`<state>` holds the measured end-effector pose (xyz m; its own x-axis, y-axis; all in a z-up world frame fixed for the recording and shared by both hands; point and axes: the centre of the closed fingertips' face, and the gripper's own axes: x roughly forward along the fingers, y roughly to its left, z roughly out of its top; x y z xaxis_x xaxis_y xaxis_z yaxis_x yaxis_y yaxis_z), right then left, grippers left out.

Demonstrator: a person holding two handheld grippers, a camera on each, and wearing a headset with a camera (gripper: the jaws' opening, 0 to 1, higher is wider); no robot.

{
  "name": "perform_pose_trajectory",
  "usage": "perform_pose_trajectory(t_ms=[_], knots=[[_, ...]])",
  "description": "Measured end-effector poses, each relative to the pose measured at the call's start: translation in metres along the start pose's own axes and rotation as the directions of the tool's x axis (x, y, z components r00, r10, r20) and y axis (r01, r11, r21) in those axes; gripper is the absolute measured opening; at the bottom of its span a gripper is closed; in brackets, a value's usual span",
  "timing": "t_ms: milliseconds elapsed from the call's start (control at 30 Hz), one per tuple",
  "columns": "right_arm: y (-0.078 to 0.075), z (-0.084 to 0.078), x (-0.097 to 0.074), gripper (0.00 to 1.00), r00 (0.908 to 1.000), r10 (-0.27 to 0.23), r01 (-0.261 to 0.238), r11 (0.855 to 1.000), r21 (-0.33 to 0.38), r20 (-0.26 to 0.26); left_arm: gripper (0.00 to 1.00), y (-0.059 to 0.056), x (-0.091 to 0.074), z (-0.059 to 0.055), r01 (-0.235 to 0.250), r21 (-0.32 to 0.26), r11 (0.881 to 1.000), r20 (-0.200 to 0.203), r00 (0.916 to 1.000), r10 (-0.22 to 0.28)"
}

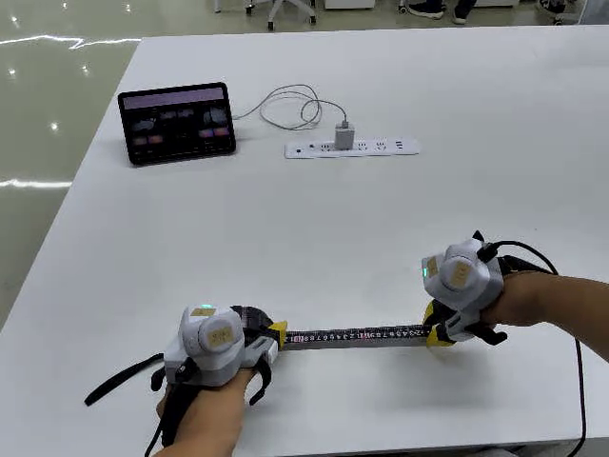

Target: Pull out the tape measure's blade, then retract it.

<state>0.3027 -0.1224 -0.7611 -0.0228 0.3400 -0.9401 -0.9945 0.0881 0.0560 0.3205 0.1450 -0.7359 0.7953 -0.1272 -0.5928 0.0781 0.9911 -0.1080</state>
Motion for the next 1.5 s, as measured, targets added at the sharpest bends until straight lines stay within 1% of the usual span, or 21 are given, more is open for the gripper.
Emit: perform_pose_trajectory(t_ms=[67, 100, 300, 500, 533, 600, 700, 800, 867, 933, 1067, 1267, 1500], knots=[[0.0, 0.0, 0.0, 0.1, 0.9999, 0.004, -0.004, 1.0, -0.005, 0.01, 0.67, 0.0, 0.0, -0.001, -0.004, 0.014, 1.0, -0.005, 1.0, 0.004], [0.0, 0.001, 0.001, 0.1, 0.9999, 0.005, -0.004, 1.0, -0.004, 0.011, 0.67, 0.0, 0.0, -0.002, -0.006, 0.016, 1.0, -0.011, 0.9999, 0.006], [0.0, 0.004, 0.003, 0.1, 0.9998, 0.017, -0.017, 1.0, 0.012, 0.014, 0.67, 0.001, 0.001, -0.002, -0.005, 0.015, 1.0, -0.01, 0.9999, 0.005], [0.001, 0.006, 0.004, 0.1, 0.9989, 0.014, -0.014, 1.0, 0.018, 0.045, 0.67, 0.0, 0.001, -0.003, -0.002, 0.008, 1.0, -0.016, 0.9999, 0.002], [0.002, 0.007, 0.004, 0.1, 0.9982, 0.008, -0.009, 1.0, 0.015, 0.059, 0.67, 0.001, 0.001, -0.003, -0.002, 0.007, 1.0, -0.017, 0.9998, 0.002], [0.001, 0.007, 0.004, 0.1, 0.9977, 0.005, -0.007, 0.999, 0.043, 0.068, 0.67, 0.001, 0.002, -0.003, -0.002, 0.007, 1.0, -0.018, 0.9998, 0.003], [0.002, 0.009, 0.005, 0.1, 0.9979, -0.004, 0.003, 1.0, 0.02, 0.065, 0.67, 0.001, 0.001, -0.003, -0.003, 0.003, 1.0, -0.02, 0.9998, 0.003], [0.002, 0.011, 0.005, 0.1, 0.9977, -0.005, 0.004, 1.0, 0.022, 0.067, 0.67, 0.001, 0.001, -0.003, -0.003, 0.003, 1.0, -0.022, 0.9998, 0.004], [0.002, 0.013, 0.005, 0.1, 0.9976, -0.005, 0.002, 0.999, 0.047, 0.069, 0.67, 0.001, 0.001, -0.003, -0.004, 0.003, 1.0, -0.021, 0.9998, 0.004], [0.002, 0.014, 0.005, 0.1, 0.9974, -0.008, 0.005, 0.999, 0.039, 0.071, 0.67, 0.001, 0.001, -0.003, -0.004, 0.003, 1.0, -0.021, 0.9998, 0.004], [0.002, 0.016, 0.007, 0.1, 0.997, -0.011, 0.007, 0.999, 0.045, 0.076, 0.67, 0.001, 0.001, -0.003, -0.003, 0.002, 1.0, -0.023, 0.9997, 0.003], [0.003, 0.021, 0.008, 0.11, 0.9966, -0.013, 0.012, 1.0, 0.016, 0.082, 0.67, 0.002, 0.0, -0.002, -0.003, 0.002, 1.0, -0.026, 0.9997, 0.003], [0.004, 0.026, 0.009, 0.11, 0.9955, -0.012, 0.009, 0.999, 0.033, 0.094, 0.67, 0.002, 0.0, -0.002, -0.003, 0.003, 1.0, -0.027, 0.9996, 0.003]])
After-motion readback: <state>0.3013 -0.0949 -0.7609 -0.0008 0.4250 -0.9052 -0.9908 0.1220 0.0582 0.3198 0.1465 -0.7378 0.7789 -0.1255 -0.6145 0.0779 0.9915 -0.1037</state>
